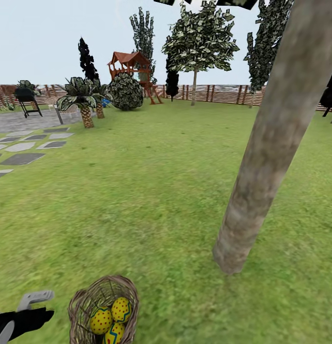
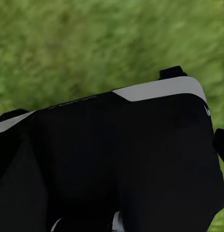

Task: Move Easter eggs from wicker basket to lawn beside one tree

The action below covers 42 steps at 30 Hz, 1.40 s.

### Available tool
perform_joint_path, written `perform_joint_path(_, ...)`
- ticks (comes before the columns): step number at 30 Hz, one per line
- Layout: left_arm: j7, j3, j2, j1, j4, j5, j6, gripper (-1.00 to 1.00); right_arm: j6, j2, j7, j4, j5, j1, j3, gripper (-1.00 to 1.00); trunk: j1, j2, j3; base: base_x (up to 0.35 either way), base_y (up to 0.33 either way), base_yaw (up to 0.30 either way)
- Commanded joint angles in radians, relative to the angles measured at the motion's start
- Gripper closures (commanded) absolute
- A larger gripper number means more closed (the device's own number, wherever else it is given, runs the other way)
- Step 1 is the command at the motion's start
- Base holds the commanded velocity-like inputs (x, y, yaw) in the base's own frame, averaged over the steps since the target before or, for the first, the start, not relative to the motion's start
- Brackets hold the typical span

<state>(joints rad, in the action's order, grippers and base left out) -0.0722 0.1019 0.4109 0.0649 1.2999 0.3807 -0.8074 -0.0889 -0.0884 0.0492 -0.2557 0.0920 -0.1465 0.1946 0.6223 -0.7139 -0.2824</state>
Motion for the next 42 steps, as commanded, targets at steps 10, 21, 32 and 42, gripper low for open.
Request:
perform_joint_path(10, -0.006, -0.019, 0.000, 0.005, -0.061, 0.010, 0.036, -1.00, -0.017, -0.061, -0.122, -0.031, 0.010, -0.099, -0.110, -1.00, 0.000, -0.001, -0.001, 0.002, -0.009, 0.000)
perform_joint_path(21, -0.006, -0.021, 0.000, 0.006, -0.062, 0.014, 0.045, -1.00, -0.018, -0.070, -0.130, -0.112, 0.011, -0.120, -0.128, -1.00, 0.000, -0.001, -0.001, 0.000, 0.000, 0.000)
perform_joint_path(32, -0.003, -0.021, -0.001, 0.006, -0.053, 0.016, 0.045, -1.00, -0.033, -0.084, -0.129, -0.149, 0.012, -0.160, -0.131, -1.00, 0.000, -0.001, -0.001, 0.000, 0.000, 0.000)
perform_joint_path(42, 0.002, -0.021, -0.001, 0.007, -0.049, 0.017, 0.045, -1.00, -0.128, -0.082, -0.129, -0.271, 0.014, -0.188, -0.132, -1.00, 0.000, -0.001, -0.001, 0.000, 0.000, 0.000)
